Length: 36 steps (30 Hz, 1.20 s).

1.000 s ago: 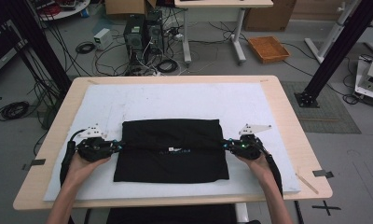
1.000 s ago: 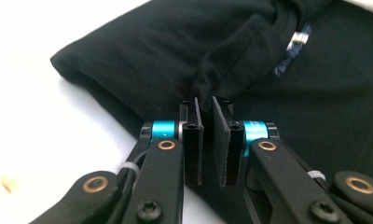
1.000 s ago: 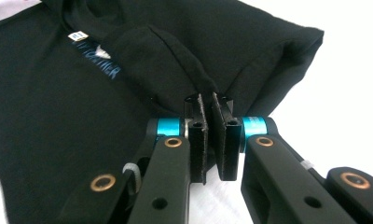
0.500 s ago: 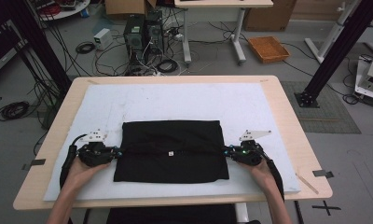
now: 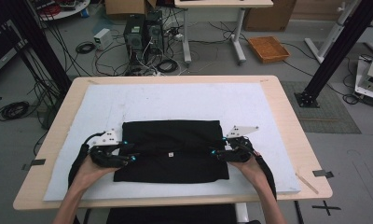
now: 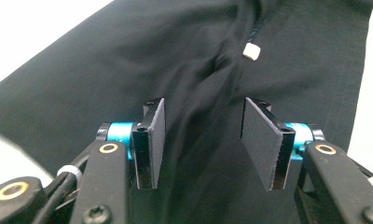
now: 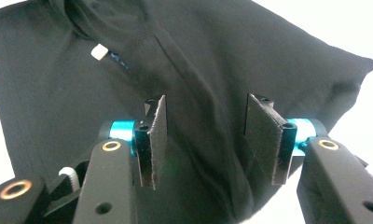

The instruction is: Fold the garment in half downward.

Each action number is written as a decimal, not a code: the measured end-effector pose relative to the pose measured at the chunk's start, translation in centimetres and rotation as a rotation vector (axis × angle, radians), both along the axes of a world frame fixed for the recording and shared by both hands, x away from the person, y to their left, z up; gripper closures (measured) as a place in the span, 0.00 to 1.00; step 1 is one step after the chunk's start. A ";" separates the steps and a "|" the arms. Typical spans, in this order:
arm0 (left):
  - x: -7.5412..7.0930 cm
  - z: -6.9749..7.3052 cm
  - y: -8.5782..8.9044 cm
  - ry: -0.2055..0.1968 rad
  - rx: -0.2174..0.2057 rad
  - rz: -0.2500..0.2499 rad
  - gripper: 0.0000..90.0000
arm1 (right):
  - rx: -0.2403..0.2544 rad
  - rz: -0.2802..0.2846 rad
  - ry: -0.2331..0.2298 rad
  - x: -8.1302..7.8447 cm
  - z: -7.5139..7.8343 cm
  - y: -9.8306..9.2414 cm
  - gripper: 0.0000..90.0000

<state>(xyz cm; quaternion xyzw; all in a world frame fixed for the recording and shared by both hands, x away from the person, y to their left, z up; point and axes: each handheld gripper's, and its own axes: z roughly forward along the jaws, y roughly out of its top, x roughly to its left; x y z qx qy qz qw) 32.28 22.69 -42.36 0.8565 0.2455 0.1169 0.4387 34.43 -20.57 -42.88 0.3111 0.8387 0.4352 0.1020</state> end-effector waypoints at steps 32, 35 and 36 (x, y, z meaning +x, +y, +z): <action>-2.2 -1.2 -0.9 0.039 0.027 -0.121 0.95 | -0.065 0.155 -0.049 -3.8 -0.9 -0.1 0.98; -2.6 -1.0 -0.7 0.039 0.014 -0.128 0.95 | -0.063 0.162 -0.051 -4.3 -0.9 -0.1 0.98; -2.8 -0.9 -0.6 0.038 0.009 -0.130 0.95 | -0.056 0.164 -0.053 -4.6 -0.9 -0.2 0.98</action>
